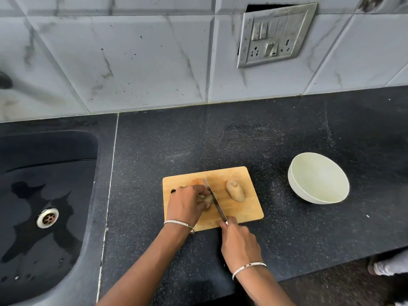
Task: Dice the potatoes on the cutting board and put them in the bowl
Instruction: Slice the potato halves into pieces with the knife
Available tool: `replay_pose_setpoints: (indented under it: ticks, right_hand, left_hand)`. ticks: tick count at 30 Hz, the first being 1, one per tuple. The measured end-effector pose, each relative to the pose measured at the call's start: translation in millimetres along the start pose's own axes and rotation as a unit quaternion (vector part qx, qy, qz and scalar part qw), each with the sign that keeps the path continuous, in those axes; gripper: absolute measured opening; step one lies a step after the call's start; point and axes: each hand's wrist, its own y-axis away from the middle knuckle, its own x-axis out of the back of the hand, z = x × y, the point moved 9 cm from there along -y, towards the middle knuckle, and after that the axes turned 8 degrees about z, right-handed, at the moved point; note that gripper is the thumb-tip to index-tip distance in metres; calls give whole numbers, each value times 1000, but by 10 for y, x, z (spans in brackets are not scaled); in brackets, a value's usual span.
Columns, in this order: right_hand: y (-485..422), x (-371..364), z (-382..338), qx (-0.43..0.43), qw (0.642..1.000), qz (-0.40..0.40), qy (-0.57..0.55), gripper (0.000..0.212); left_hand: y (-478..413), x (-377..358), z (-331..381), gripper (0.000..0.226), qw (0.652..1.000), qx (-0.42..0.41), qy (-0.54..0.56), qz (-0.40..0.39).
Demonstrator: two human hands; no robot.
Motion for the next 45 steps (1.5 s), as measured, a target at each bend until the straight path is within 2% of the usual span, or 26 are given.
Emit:
replay_pose_setpoints:
  ticks: [20,25,31,45]
  right_hand:
    - [168,-18,100,-18,1000,-1,21,37]
    - [159,36,130,-8,1000,-1,28,37]
    - [121,90,85,19,999,18,34,39]
    - [84,-17,83,16,1000,20,7,40]
  left_hand:
    - [-13,-27,-24,25,1000,-2,-1,-3]
    - [-32,-32,61,38,998,-46,-40,0]
    - [-71,-76,178,45,989,-108,-87,-47]
    - [-103,-181,173,29,978,-145,-121,-91]
